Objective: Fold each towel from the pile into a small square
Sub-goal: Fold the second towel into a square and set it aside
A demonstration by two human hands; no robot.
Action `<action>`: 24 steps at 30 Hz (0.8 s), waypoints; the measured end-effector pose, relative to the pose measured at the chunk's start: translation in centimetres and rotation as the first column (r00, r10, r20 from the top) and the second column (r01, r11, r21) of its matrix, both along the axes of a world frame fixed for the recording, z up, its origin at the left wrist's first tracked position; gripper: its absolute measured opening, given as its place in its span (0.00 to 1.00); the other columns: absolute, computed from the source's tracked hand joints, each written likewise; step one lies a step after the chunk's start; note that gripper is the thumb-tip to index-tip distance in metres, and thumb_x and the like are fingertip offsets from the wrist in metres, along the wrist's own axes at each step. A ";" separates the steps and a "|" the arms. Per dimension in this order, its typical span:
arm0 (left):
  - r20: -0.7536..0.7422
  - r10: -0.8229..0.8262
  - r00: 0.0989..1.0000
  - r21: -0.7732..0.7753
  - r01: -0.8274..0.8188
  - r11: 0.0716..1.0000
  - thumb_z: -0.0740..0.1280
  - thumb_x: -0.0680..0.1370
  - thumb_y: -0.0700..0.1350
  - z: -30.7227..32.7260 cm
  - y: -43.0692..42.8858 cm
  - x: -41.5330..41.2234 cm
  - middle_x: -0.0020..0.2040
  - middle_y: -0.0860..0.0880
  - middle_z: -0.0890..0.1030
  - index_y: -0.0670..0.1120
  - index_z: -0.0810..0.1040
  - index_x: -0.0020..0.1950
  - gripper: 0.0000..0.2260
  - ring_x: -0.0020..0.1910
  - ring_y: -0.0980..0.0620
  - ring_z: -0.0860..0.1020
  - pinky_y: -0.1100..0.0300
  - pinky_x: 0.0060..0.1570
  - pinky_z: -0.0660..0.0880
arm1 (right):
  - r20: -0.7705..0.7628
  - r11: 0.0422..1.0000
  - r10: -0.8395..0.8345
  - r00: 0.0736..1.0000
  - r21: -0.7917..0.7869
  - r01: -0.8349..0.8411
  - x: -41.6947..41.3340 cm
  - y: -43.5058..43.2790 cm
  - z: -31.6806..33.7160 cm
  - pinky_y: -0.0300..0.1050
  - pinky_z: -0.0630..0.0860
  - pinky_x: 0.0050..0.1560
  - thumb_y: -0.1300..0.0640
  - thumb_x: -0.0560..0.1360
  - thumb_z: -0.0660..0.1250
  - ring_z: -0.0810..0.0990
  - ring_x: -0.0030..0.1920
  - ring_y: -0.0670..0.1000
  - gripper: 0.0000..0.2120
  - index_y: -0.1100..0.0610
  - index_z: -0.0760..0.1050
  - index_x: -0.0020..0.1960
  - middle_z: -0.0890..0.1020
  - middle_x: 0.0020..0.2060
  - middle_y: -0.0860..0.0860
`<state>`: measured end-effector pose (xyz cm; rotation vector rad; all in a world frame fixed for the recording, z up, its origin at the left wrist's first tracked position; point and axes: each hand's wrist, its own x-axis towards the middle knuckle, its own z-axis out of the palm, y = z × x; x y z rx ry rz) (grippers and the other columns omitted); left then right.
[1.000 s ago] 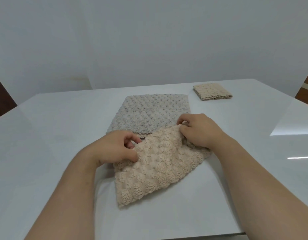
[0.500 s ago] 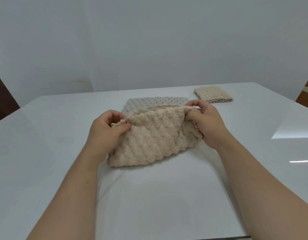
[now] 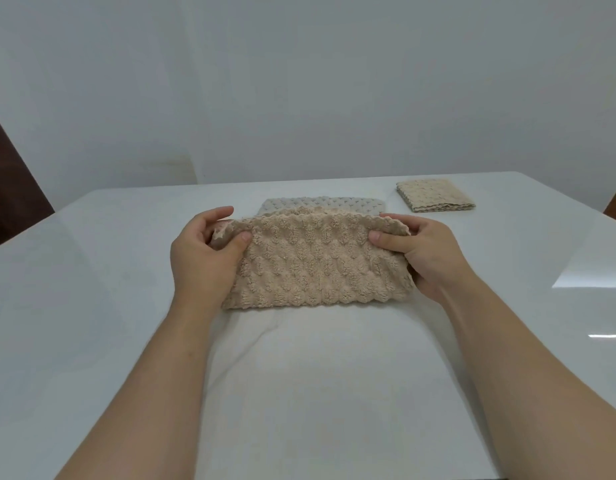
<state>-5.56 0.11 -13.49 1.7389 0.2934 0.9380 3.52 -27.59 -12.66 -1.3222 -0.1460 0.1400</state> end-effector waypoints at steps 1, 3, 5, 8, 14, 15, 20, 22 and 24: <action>0.010 -0.003 1.000 0.001 0.003 1.000 0.76 0.74 0.41 -0.1 0.0 0.0 0.44 0.57 0.82 0.55 0.82 0.58 0.16 0.41 0.62 0.79 0.62 0.51 0.77 | -0.019 1.000 0.023 1.000 0.015 -0.022 -0.1 0.1 0.0 0.53 0.84 0.51 0.70 0.64 0.80 0.87 0.51 0.59 0.27 0.64 0.80 0.62 0.86 0.52 0.62; 0.021 -0.005 1.000 0.007 0.005 1.000 0.74 0.76 0.42 -0.1 0.0 0.1 0.47 0.55 0.83 0.55 0.82 0.59 0.14 0.43 0.60 0.80 0.60 0.53 0.78 | -0.043 0.998 0.048 0.998 0.034 -0.047 -0.1 0.1 0.0 0.53 0.84 0.50 0.71 0.64 0.79 0.86 0.51 0.60 0.28 0.66 0.78 0.63 0.86 0.51 0.62; 0.021 0.004 1.000 0.031 -0.005 1.000 0.72 0.77 0.42 -0.1 -0.1 0.1 0.48 0.55 0.82 0.55 0.81 0.60 0.13 0.44 0.60 0.79 0.60 0.55 0.77 | -0.040 0.998 0.054 0.998 0.022 -0.054 -0.1 0.1 0.1 0.53 0.84 0.50 0.72 0.64 0.79 0.86 0.51 0.61 0.27 0.65 0.79 0.62 0.86 0.51 0.62; 0.032 0.054 0.998 0.107 -0.057 0.993 0.74 0.77 0.44 -0.1 -0.4 -0.1 0.46 0.58 0.80 0.56 0.80 0.59 0.13 0.44 0.60 0.78 0.64 0.52 0.76 | -0.002 0.999 0.039 0.999 -0.011 -0.039 -0.3 0.1 0.3 0.54 0.83 0.54 0.76 0.64 0.76 0.86 0.47 0.60 0.28 0.60 0.80 0.61 0.85 0.48 0.60; 0.008 0.130 0.991 0.154 -0.130 0.980 0.77 0.74 0.48 -0.4 -0.5 -0.2 0.46 0.59 0.81 0.55 0.81 0.57 0.13 0.44 0.63 0.78 0.73 0.48 0.72 | 0.009 1.000 0.015 1.000 0.025 -0.015 -0.3 0.0 0.2 0.56 0.82 0.56 0.68 0.71 0.76 0.86 0.54 0.60 0.20 0.57 0.81 0.61 0.85 0.55 0.60; 0.006 0.139 0.990 0.141 -0.138 0.980 0.77 0.74 0.48 -0.4 -0.4 -0.1 0.46 0.59 0.81 0.54 0.82 0.57 0.12 0.44 0.64 0.79 0.73 0.48 0.73 | 0.006 1.000 0.003 1.000 0.027 -0.003 -0.2 0.1 0.1 0.56 0.82 0.57 0.66 0.72 0.76 0.85 0.54 0.60 0.19 0.57 0.81 0.61 0.85 0.56 0.61; -0.015 0.140 0.990 0.147 -0.137 0.980 0.72 0.79 0.45 -0.7 -0.3 0.1 0.47 0.57 0.82 0.51 0.83 0.59 0.09 0.45 0.68 0.78 0.79 0.47 0.69 | -0.009 0.998 -0.069 0.998 -0.010 0.069 0.5 0.1 -0.6 0.62 0.81 0.58 0.67 0.75 0.73 0.84 0.55 0.63 0.19 0.53 0.79 0.64 0.85 0.54 0.63; -0.020 0.128 0.992 0.143 -0.124 0.982 0.72 0.78 0.43 -0.8 -0.3 0.1 0.45 0.57 0.81 0.52 0.82 0.59 0.10 0.43 0.68 0.78 0.79 0.45 0.68 | 0.010 0.996 -0.087 0.996 -0.025 0.088 0.7 0.1 -0.8 0.62 0.81 0.58 0.68 0.75 0.72 0.86 0.53 0.61 0.20 0.53 0.78 0.65 0.85 0.54 0.63; -0.020 0.108 0.994 0.128 -0.104 0.986 0.72 0.77 0.40 -0.8 -0.1 0.2 0.44 0.57 0.81 0.52 0.81 0.59 0.13 0.42 0.67 0.78 0.77 0.46 0.71 | 0.021 0.994 -0.103 0.994 -0.030 0.104 0.6 0.1 -0.8 0.61 0.81 0.57 0.69 0.75 0.73 0.86 0.49 0.57 0.22 0.55 0.76 0.66 0.85 0.52 0.62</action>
